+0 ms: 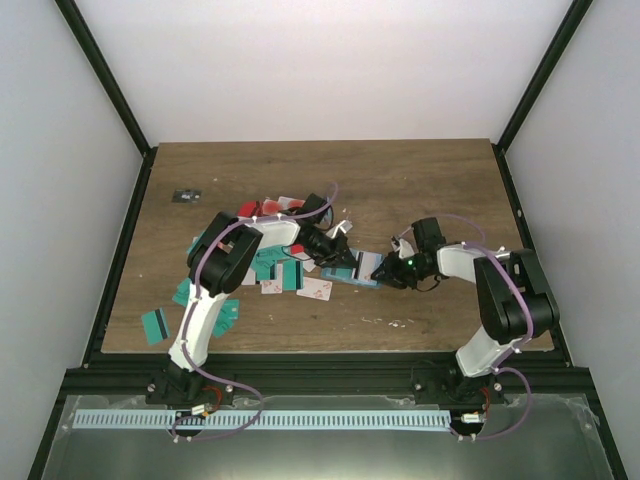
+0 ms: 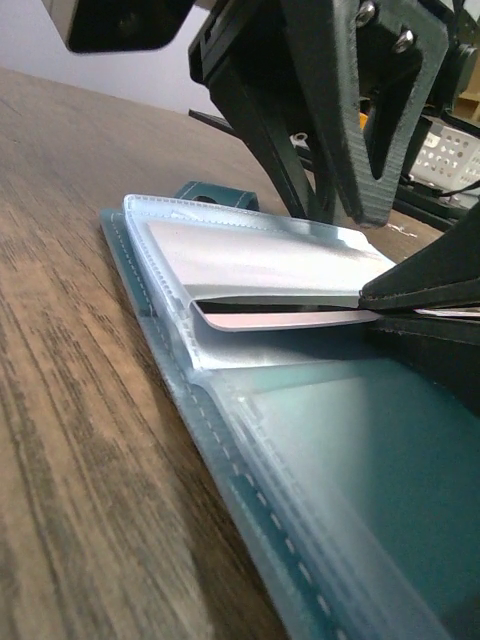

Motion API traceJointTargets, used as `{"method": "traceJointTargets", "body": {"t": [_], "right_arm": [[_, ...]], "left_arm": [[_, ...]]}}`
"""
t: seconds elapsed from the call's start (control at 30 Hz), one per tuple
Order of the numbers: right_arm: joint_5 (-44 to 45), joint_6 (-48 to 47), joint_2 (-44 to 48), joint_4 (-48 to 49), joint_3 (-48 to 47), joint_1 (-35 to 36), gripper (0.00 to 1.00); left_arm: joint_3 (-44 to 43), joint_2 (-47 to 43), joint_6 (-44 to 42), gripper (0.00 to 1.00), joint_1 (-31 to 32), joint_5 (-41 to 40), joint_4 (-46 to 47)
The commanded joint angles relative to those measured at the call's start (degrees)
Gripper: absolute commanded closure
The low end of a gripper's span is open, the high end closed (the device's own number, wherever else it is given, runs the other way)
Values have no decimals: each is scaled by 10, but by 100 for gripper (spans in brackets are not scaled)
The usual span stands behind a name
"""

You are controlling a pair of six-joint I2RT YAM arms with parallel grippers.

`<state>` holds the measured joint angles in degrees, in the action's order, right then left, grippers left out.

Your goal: Put the credit cards into the card holder

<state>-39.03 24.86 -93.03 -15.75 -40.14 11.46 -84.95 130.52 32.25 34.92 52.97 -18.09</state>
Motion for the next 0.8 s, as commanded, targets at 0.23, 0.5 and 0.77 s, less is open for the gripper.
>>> {"method": "traceJointTargets", "body": {"t": [0.23,0.5,0.77], "right_arm": [[105,-17,42,-96,-32,-4,76],[93,-13,21,-72,-26,-4,89],[62,-15,-32,-40,-32,-4,97]], "left_arm": [[-3,30,-27,96,10,-44,-43],[-2,30,-31,96,10,-42,-46],[-7,32,-21,96,11,-32,-40]]}}
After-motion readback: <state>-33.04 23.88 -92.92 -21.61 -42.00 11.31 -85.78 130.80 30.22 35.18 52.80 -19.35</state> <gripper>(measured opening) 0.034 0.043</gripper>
